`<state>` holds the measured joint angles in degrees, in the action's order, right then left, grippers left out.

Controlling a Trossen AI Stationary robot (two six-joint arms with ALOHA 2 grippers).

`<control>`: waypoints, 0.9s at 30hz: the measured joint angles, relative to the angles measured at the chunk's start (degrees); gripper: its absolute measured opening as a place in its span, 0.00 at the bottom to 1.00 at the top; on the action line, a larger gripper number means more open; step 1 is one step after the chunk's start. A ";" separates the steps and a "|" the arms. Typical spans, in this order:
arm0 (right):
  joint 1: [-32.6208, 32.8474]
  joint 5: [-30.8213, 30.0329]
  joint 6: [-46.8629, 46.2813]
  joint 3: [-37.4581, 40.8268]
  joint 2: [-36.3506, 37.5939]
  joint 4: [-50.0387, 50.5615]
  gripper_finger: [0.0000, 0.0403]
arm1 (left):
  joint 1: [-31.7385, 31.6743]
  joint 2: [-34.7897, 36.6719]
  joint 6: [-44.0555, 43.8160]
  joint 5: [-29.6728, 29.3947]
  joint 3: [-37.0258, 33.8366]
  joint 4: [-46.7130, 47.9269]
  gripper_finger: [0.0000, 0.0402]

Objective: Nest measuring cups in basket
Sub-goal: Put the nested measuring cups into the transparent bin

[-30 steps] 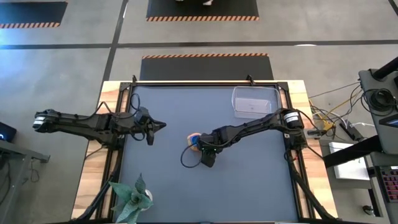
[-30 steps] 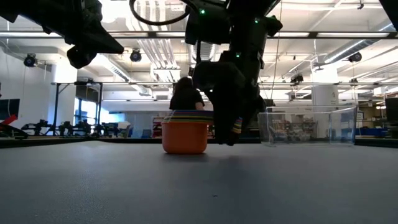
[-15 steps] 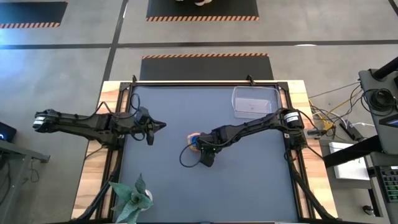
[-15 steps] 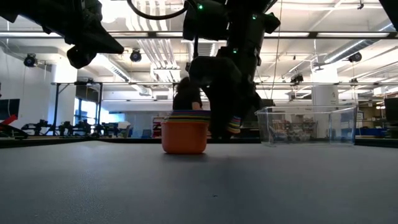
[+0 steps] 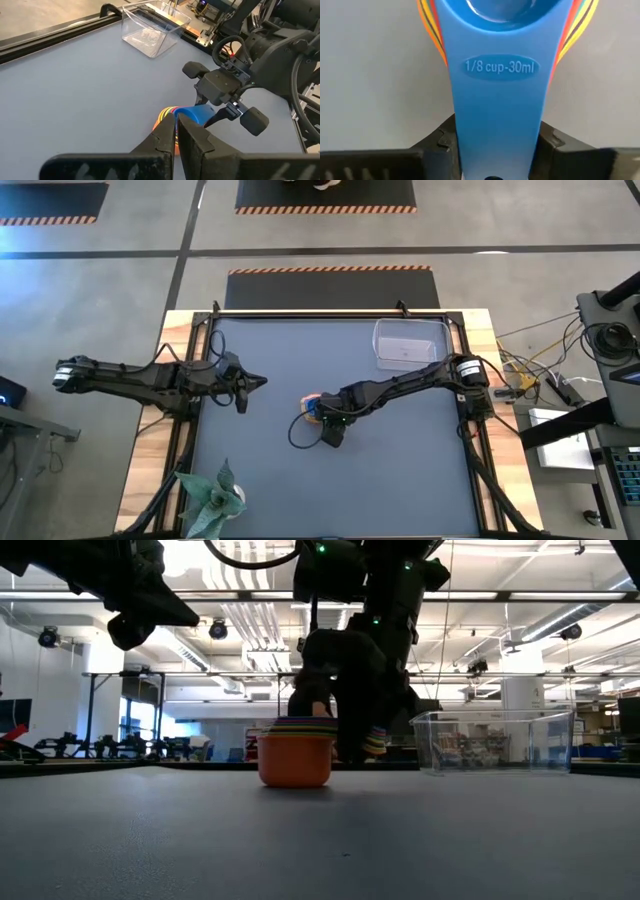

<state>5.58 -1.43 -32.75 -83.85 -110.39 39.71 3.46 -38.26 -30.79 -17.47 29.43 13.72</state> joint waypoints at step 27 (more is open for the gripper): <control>-1.28 0.45 0.39 -0.02 2.50 -0.12 0.31 | 0.00 -0.02 0.00 0.00 0.00 0.12 0.00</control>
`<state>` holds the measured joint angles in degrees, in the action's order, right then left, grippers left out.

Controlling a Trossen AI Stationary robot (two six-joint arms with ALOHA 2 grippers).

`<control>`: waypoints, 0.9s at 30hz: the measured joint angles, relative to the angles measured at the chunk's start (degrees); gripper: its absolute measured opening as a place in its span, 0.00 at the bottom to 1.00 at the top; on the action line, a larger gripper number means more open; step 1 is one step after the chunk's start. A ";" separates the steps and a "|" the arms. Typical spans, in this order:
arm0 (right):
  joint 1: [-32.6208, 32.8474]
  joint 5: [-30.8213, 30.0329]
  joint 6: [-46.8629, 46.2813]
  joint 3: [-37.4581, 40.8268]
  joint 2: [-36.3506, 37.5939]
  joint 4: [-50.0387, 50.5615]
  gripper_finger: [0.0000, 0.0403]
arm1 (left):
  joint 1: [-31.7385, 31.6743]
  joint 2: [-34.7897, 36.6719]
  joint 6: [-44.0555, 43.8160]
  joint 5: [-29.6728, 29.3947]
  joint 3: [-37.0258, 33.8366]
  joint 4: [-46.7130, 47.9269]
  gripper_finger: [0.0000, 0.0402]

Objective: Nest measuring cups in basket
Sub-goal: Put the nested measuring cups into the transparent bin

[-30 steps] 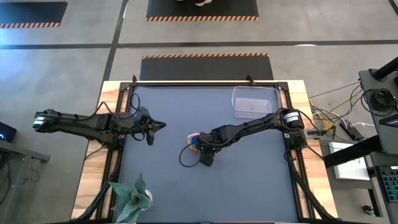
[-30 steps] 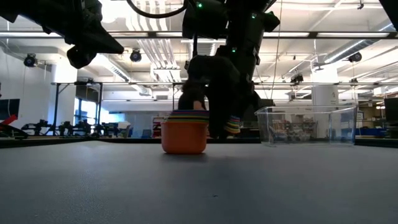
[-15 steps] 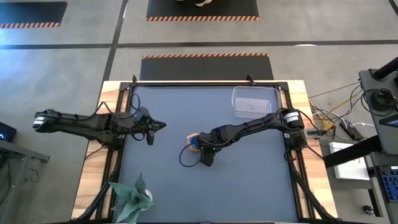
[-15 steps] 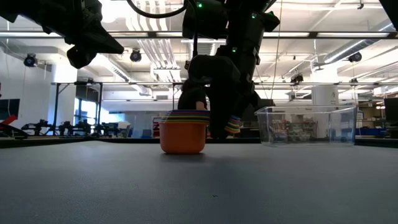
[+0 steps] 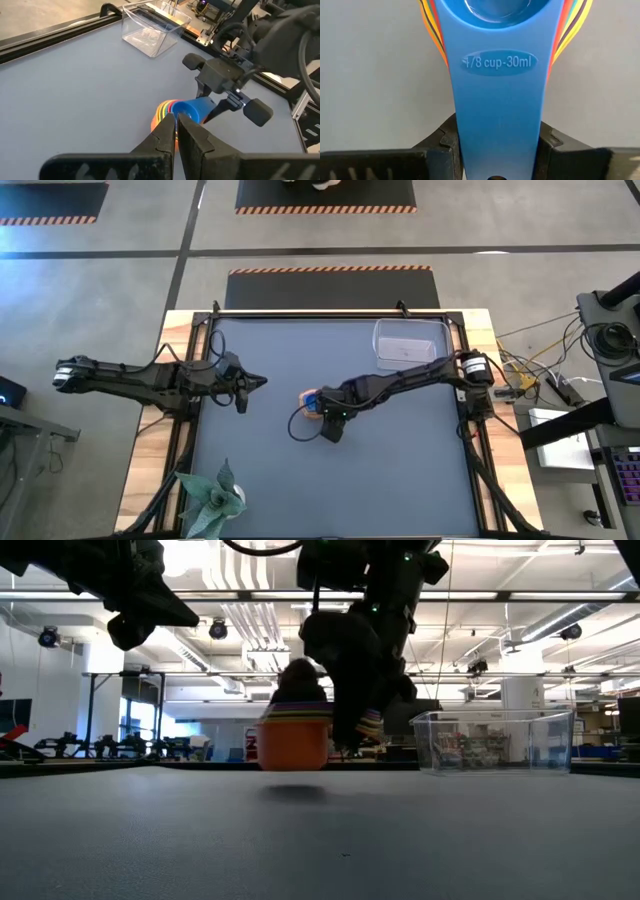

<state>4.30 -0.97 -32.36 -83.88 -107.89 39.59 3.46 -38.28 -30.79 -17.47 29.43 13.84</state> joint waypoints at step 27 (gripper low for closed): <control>-12.82 0.97 11.95 0.26 13.43 5.82 0.31 | 0.01 0.01 -0.20 0.01 0.00 0.44 0.00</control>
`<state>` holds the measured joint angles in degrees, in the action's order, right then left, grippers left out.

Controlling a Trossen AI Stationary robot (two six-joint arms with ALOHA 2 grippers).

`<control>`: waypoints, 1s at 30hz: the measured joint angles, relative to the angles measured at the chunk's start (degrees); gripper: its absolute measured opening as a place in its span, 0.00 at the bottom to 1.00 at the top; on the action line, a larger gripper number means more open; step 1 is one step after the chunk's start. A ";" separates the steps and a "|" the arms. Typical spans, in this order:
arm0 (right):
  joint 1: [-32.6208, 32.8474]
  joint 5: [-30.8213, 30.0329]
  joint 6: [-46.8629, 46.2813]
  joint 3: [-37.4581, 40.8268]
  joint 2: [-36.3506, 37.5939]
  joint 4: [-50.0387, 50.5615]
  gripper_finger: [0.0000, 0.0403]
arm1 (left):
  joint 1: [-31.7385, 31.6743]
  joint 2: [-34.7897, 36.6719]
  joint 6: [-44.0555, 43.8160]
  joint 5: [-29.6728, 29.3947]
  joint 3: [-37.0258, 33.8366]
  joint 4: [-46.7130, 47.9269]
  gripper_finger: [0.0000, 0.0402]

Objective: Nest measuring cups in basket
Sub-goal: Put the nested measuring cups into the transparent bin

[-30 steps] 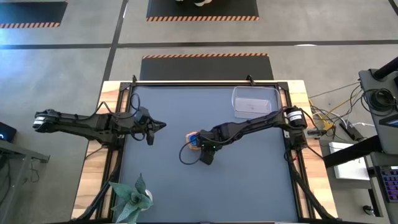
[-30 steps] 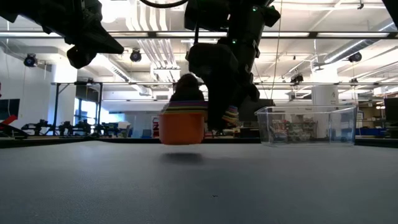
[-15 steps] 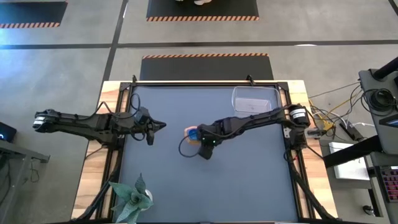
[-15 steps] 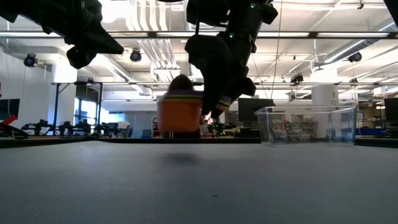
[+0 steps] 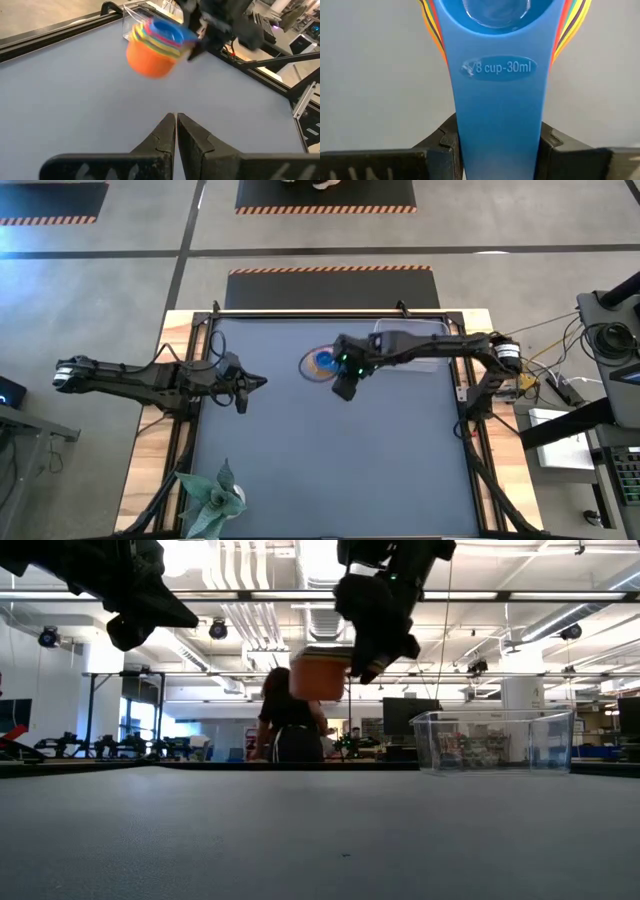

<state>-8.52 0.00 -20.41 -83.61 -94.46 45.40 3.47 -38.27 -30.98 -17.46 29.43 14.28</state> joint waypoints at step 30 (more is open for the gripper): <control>-31.22 5.06 21.86 13.90 24.91 17.34 0.31 | 0.01 -0.01 -3.91 -1.65 0.00 -0.10 0.00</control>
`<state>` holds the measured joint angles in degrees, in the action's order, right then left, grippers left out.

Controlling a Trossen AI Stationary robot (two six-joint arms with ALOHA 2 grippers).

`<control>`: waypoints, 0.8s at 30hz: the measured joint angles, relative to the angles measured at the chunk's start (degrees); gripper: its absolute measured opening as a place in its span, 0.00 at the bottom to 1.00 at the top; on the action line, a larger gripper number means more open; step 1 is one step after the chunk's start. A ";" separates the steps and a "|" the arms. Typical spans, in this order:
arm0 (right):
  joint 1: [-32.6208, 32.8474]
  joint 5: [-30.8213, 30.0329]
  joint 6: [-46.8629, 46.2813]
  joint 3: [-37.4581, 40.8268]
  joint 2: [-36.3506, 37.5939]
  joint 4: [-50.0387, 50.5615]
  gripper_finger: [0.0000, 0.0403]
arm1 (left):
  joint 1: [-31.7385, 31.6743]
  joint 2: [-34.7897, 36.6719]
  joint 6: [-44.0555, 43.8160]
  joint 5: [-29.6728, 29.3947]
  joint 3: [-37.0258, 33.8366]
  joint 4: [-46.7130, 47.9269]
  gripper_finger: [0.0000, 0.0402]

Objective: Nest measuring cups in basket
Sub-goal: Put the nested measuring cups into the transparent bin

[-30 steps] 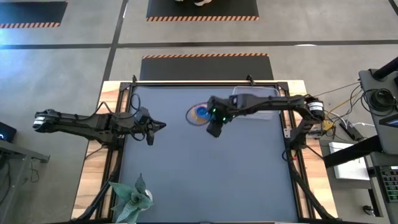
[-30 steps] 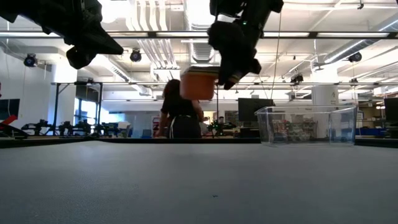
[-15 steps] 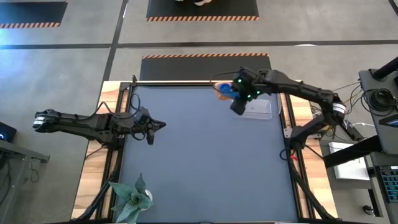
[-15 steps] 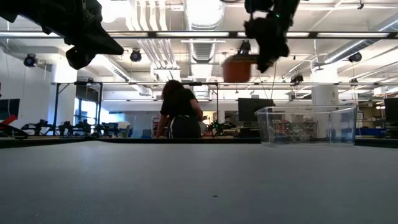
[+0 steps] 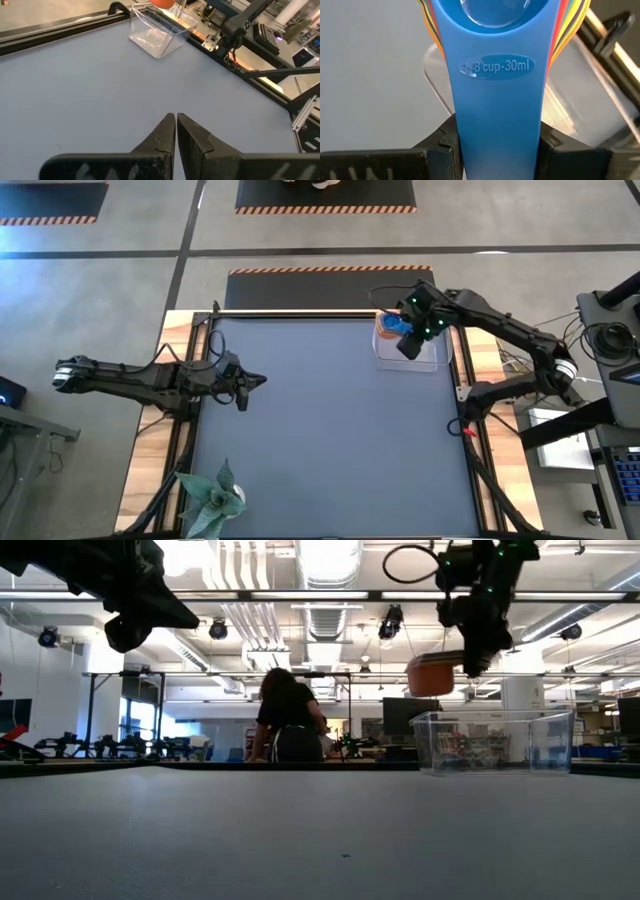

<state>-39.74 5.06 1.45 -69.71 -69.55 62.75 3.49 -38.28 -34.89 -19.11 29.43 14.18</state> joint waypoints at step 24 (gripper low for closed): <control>-6.83 0.96 12.03 16.54 -3.44 -8.80 0.31 | 0.00 0.00 -2.21 0.02 0.00 0.65 0.00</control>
<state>-46.57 6.02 13.48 -53.17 -72.99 53.94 3.49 -38.28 -37.10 -19.10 29.43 14.83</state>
